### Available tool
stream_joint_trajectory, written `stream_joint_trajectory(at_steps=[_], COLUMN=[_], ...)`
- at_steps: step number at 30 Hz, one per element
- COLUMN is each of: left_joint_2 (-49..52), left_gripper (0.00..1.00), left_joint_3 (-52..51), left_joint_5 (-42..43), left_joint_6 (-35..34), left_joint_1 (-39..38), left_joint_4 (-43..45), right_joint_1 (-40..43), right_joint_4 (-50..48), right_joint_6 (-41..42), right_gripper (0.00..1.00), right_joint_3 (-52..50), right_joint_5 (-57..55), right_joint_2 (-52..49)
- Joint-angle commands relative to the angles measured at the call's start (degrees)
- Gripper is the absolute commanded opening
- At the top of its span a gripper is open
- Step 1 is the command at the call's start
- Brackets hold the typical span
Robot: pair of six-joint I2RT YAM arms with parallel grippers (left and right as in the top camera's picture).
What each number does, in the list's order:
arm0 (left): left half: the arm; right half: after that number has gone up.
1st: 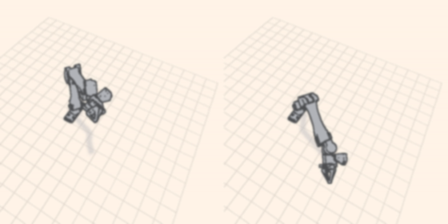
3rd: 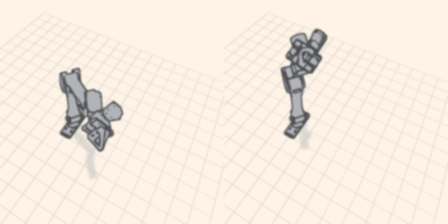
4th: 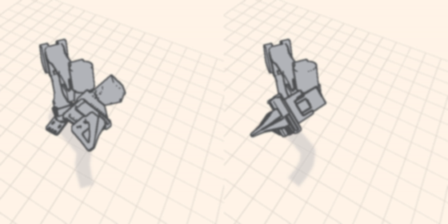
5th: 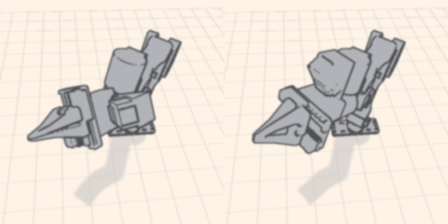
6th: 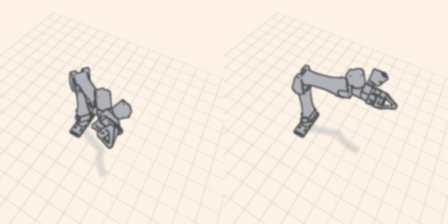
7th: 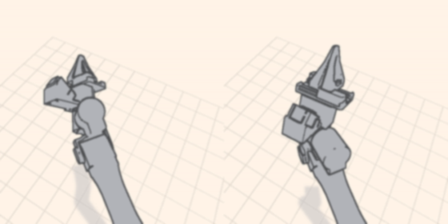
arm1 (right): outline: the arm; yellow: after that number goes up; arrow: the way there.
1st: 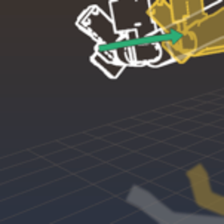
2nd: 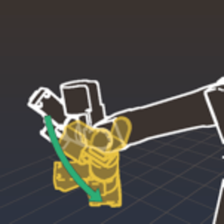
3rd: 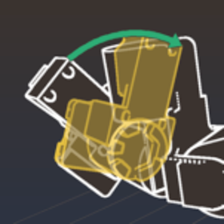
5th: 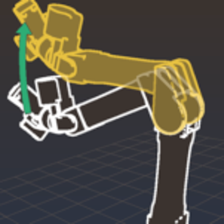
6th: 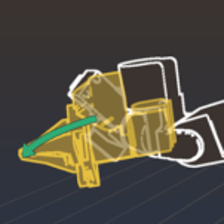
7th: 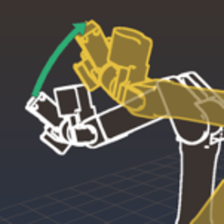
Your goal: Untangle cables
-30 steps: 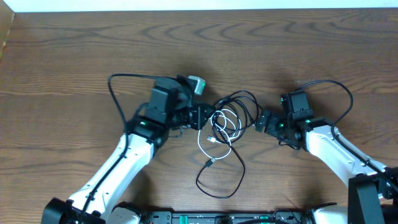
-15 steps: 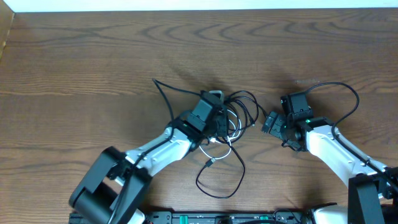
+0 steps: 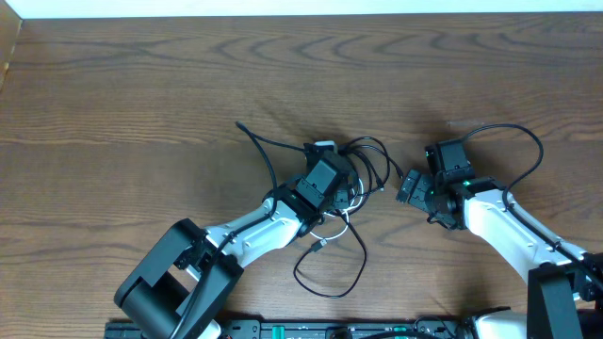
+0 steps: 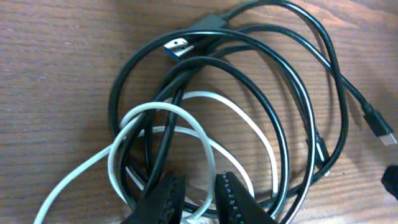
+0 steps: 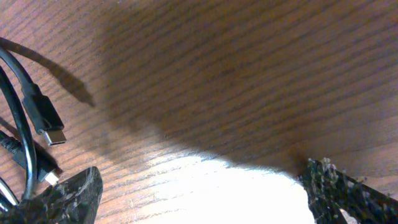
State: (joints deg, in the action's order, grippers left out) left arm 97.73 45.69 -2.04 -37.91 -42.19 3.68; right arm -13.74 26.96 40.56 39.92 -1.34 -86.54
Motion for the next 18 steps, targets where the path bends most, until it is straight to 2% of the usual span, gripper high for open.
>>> stream_joint_trajectory(at_steps=[1,14,15,18], left_joint_2=[0.7,4.9,5.1,5.1], left_gripper=[0.22,0.22,0.08,0.07], left_joint_3=[0.9,0.9,0.9,1.0], left_joint_5=[-3.3,-3.5,-3.5,-3.6], left_joint_6=[-0.5,-0.6,-0.5,-0.5], left_joint_1=[-0.2,-0.2,-0.2,-0.2], left_joint_4=[-0.1,1.3,1.4,2.0], right_joint_1=[-0.2,-0.2,-0.2,-0.2], right_joint_4=[0.1,0.1,0.1,0.1], right_joint_6=[-1.0,-1.5,-1.6,-1.7], right_gripper=[0.99,0.99,0.99,0.99], right_joint_3=[-0.3,-0.3,-0.3,-0.3], right_joint_5=[0.1,1.7,1.7,1.7], right_joint_2=[-0.3,-0.3,-0.3,-0.3])
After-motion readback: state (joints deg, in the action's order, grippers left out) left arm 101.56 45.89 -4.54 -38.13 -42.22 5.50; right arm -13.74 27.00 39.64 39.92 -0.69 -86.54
